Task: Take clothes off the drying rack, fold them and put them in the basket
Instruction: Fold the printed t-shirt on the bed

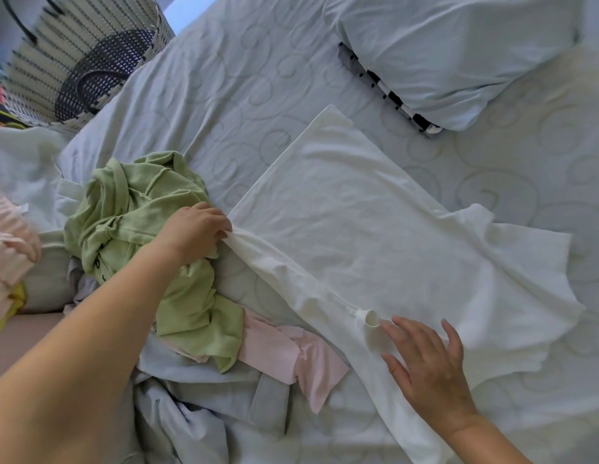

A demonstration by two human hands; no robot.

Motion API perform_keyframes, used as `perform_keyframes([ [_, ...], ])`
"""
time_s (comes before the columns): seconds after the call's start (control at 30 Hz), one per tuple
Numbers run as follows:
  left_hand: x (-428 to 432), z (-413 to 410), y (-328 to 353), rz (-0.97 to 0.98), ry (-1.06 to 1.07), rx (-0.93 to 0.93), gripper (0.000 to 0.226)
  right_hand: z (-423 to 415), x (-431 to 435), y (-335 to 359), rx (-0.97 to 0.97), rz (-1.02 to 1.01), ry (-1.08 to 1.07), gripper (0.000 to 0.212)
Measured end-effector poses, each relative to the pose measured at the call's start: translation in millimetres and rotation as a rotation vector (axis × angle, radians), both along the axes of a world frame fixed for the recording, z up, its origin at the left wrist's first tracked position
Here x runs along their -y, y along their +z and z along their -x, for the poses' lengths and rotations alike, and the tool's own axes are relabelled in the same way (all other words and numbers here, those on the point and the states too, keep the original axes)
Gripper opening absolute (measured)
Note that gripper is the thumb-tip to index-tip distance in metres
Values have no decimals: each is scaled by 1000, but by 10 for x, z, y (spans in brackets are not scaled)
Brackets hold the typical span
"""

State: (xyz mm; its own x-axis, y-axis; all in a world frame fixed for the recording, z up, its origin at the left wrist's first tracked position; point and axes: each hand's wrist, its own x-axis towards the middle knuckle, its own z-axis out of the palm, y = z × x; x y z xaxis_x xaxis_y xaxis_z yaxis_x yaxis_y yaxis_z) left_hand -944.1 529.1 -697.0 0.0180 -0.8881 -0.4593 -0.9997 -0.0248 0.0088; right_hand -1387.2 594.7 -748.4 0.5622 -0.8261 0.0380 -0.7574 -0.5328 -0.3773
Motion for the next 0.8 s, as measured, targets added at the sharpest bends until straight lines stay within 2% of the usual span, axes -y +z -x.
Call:
perform_keyframes([
  [0.1, 144, 59, 48, 86, 303, -145, 18, -55, 6, -25, 2, -10, -27, 39],
  [0.2, 247, 246, 11, 108, 437, -87, 23, -79, 12, -34, 4, -22, -63, 42],
  [0.3, 256, 477, -81, 205, 565, -110, 41, -87, 34, -47, -13, -36, -105, 46],
  [0.4, 214, 558, -166, 92, 614, -91, 53, -80, 82, -60, -44, -38, -127, 43],
  [0.47, 188, 535, -186, 26, 639, -47, 41, -79, 128, -51, -33, -30, -137, 34],
  [0.53, 171, 514, -178, 73, 681, -9, 26, -75, 189, -42, -3, -41, -181, 29],
  [0.6, 126, 536, -191, 156, 720, 11, 22, -72, 252, -30, 13, -85, -247, 30],
  [0.7, 6, 673, -218, 286, 725, -15, 34, -76, 292, 4, -16, -112, -254, 34],
  [0.8, -102, 720, -256, 217, 765, -1, 50, -59, 290, 22, -57, -112, -187, 34],
])
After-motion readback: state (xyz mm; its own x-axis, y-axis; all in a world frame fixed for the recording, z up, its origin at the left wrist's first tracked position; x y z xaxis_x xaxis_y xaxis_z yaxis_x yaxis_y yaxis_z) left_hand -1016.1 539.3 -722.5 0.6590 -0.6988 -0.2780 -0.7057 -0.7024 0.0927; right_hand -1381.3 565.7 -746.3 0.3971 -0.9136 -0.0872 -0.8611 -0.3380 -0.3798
